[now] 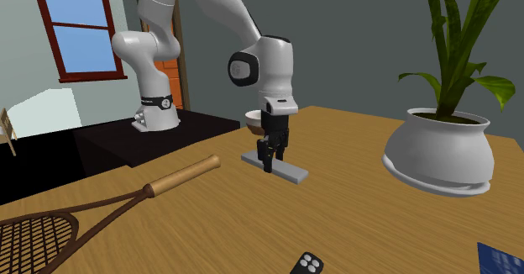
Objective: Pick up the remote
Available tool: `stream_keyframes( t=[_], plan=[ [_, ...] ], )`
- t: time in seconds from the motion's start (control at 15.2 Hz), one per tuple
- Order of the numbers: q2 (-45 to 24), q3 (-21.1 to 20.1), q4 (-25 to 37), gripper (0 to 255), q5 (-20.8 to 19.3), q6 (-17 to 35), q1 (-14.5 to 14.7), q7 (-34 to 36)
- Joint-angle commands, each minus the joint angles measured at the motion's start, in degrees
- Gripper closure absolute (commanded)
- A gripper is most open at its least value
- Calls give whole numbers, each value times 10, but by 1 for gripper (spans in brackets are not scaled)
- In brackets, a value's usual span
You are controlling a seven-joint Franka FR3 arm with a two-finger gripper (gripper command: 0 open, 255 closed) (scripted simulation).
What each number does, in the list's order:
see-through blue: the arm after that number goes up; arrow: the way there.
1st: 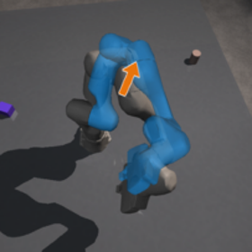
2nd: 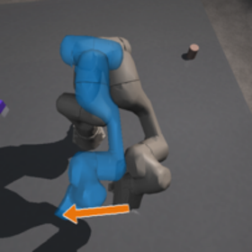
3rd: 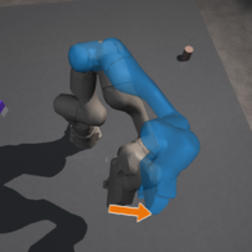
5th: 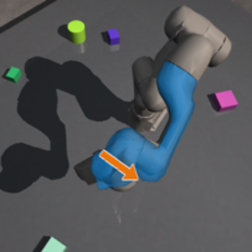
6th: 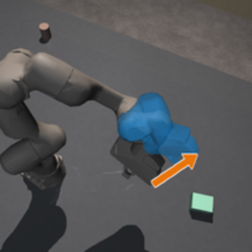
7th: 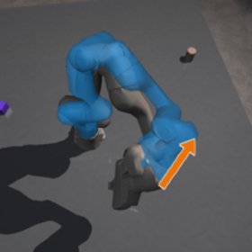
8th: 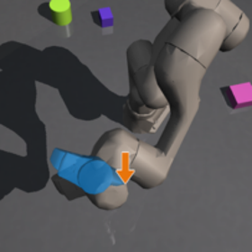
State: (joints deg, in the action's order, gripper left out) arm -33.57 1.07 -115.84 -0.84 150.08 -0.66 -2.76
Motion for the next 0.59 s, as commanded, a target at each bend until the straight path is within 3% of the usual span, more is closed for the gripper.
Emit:
stream_keyframes(
  t=[0.0, 0.53],
  plan=[
    [6, 0, -2, 255, 0, -5, 1, 0],
    [58, 0, -10, 255, -1, -48, 1, 0]
  ],
)
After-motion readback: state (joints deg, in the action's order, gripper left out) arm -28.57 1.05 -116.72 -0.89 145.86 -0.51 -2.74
